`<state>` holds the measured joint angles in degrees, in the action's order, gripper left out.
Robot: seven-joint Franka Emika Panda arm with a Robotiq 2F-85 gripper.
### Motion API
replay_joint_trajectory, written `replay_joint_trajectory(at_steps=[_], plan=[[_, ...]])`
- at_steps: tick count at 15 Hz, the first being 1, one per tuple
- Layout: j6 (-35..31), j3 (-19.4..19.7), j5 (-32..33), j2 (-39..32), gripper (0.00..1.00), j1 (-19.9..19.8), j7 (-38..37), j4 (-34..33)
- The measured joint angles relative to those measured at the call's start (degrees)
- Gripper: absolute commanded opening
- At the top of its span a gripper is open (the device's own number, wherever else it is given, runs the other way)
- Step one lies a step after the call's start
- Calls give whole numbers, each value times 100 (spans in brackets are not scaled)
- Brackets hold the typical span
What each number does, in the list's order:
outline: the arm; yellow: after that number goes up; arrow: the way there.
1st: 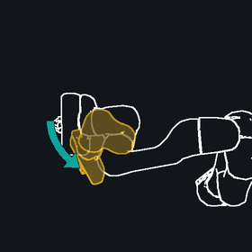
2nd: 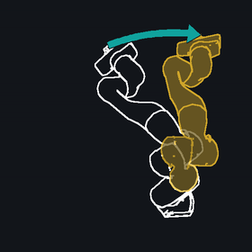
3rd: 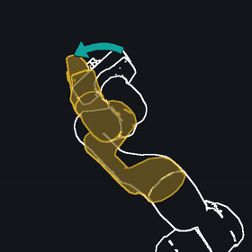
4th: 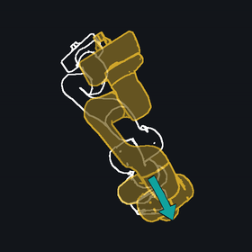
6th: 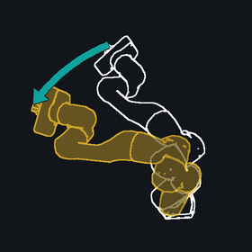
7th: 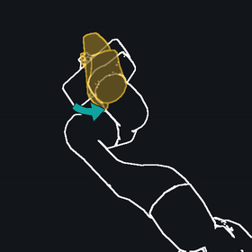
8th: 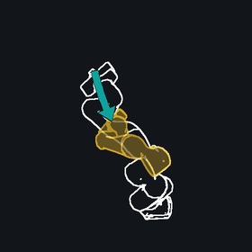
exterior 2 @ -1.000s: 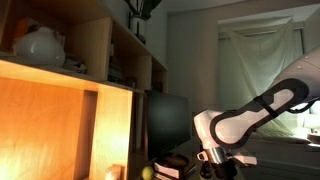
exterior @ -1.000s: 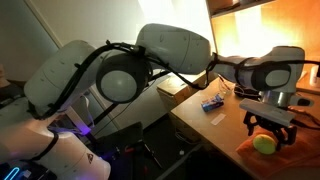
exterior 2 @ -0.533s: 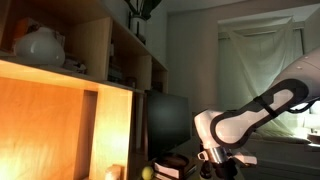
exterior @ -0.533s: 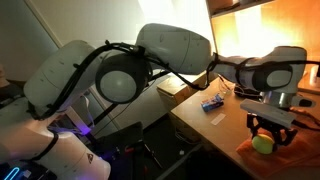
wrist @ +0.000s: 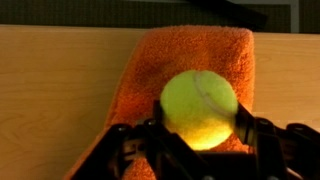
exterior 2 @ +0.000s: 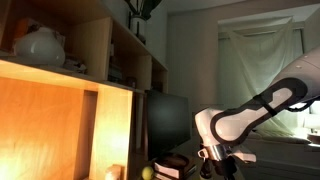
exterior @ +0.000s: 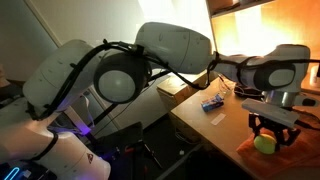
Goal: Put the ball in the object
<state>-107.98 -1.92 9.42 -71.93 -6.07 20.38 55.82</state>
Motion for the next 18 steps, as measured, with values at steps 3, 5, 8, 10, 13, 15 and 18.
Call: replay_joint_trajectory(at_steps=[3, 5, 8, 10, 13, 15, 18], plan=[[-166, -32, -30, 204, 42, -106, 0, 128], [-408, -80, -62, 453, 42, -205, 0, 370], [-956, -146, -72, 968, 42, -355, 0, 983], [-1339, -168, -88, 1331, 42, -420, 0, 1452], [-1858, -158, -144, 1842, 42, -442, 0, 2162], [-2186, -154, -149, 2184, 42, -440, 0, 2673], [-2530, -153, -149, 2662, 67, -433, -1, 3374]])
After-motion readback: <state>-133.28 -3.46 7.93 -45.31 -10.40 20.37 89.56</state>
